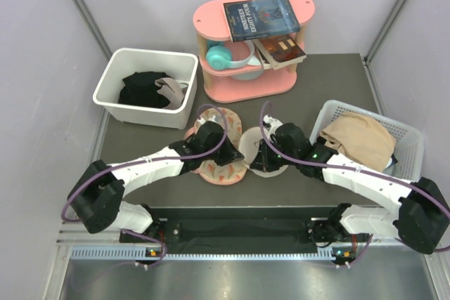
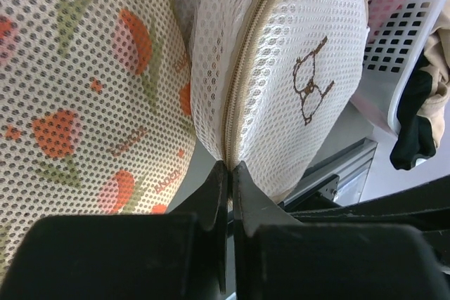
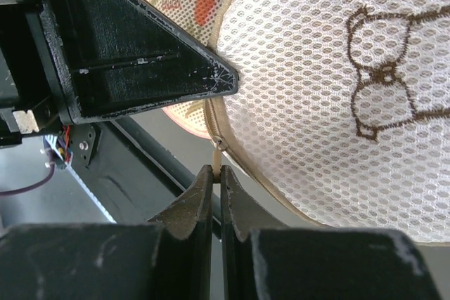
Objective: Unzip the laundry bag and remove the bra
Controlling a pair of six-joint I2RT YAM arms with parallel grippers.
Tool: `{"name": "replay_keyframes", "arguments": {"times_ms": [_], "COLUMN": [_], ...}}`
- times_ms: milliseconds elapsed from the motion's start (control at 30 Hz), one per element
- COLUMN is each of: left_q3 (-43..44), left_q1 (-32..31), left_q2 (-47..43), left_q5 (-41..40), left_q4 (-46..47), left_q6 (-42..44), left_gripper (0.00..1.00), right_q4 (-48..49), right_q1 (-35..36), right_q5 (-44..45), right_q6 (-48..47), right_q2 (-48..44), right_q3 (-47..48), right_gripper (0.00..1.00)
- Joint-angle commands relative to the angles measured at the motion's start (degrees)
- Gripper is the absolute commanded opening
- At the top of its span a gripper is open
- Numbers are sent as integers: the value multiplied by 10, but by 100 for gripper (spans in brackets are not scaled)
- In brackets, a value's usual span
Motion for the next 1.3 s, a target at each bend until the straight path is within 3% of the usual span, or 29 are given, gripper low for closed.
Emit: {"name": "replay_keyframes", "arguments": {"times_ms": [0,567,1100,1200,1233,1267], "left_q3": [5,13,191,196,194,192], "left_q1": [22,83,83,83,83,83], "left_q2": [-15,-48,100,108,107,99], "left_q5": [-12,-1,83,97,96,96], "left_q4": [10,-36,-27,-29,-34,-37], "left_q6": [13,76,149,152,152,153], "left_gripper": [0,0,0,14,30,37], "right_q4": [4,-51,-32,-26,-24,-23], "right_q1": [11,2,2,2,2,2], "right_q5": [6,53,39,36,36,35], "right_q6": [1,0,-2,0,1,2], "right_q2": [-36,-94,-98,-86,-84,-78], "right_q3": [1,-15,-11,-9,-7,-6], "right_gripper": [0,0,0,0,0,0]}}
